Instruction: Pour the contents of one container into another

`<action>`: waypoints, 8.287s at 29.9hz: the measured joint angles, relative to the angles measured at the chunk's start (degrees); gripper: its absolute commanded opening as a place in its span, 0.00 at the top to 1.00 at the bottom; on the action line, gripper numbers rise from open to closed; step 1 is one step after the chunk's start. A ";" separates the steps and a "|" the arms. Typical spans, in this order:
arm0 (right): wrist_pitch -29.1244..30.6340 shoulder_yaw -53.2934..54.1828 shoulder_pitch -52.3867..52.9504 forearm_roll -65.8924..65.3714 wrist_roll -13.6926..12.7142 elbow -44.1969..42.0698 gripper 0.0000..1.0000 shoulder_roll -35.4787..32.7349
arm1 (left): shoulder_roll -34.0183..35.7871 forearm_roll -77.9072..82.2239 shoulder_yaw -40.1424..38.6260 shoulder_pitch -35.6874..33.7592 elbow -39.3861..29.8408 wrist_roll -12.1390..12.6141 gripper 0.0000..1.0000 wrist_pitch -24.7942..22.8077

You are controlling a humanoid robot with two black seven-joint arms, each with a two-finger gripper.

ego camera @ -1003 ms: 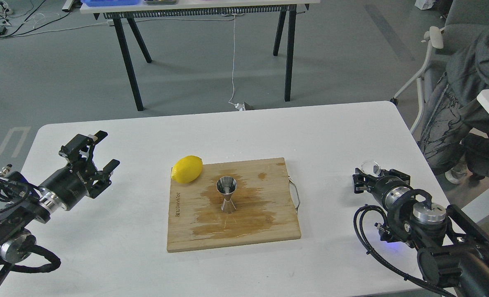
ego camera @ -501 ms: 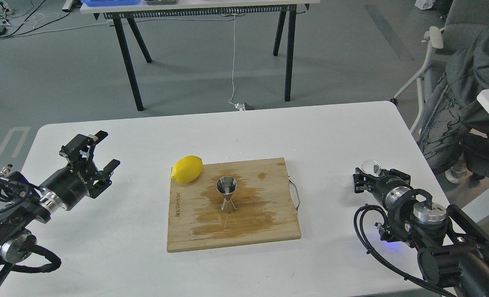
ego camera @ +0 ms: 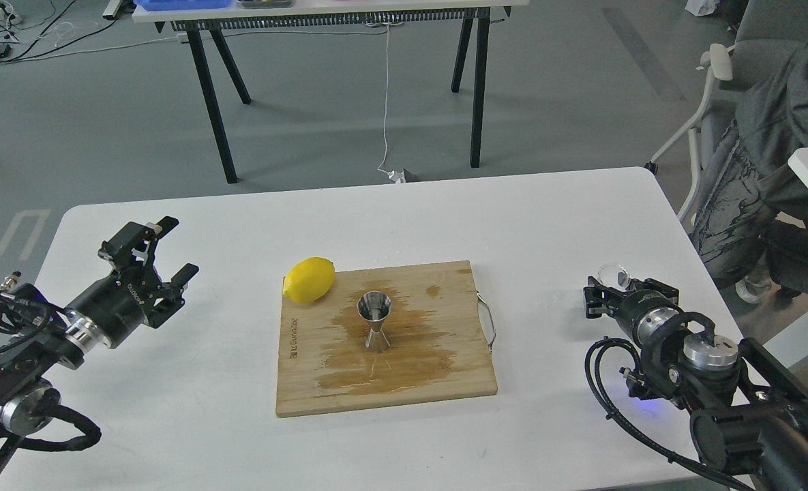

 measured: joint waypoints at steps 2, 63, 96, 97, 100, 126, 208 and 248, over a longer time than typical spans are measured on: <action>0.00 -0.08 0.00 0.00 0.00 0.00 0.01 0.00 | 0.00 0.00 0.00 0.00 0.00 0.00 0.02 0.00; -0.39 -0.33 -0.35 0.01 -0.39 0.10 0.20 -0.13 | -0.40 0.00 -0.47 -1.63 -0.39 0.00 0.02 0.00; -0.13 -0.65 -0.17 -0.17 0.05 3.00 0.64 -2.26 | -0.97 0.00 -0.32 -1.49 -0.62 0.00 0.02 0.00; -0.13 -0.66 -0.18 -0.17 0.04 3.00 0.61 -2.27 | -0.97 0.00 -0.32 -1.49 -0.62 0.00 0.02 0.00; -0.30 -0.68 -0.25 -0.17 -0.01 3.00 0.52 -2.28 | -0.97 0.00 -0.25 -1.49 -0.62 0.00 0.02 0.00; -0.30 -0.72 -0.79 -0.26 0.07 2.54 0.05 -1.77 | -0.97 0.04 0.04 -1.32 -0.62 0.00 0.02 0.00; 1.15 -0.76 1.32 -1.18 -0.19 4.32 0.01 -2.82 | -0.97 0.19 0.03 -1.23 -0.53 0.00 0.02 0.00; 37.56 -13.79 16.91 -22.61 0.24 4.35 0.01 -21.03 | 7.09 -3.21 -2.47 -10.30 -0.88 0.00 0.02 0.00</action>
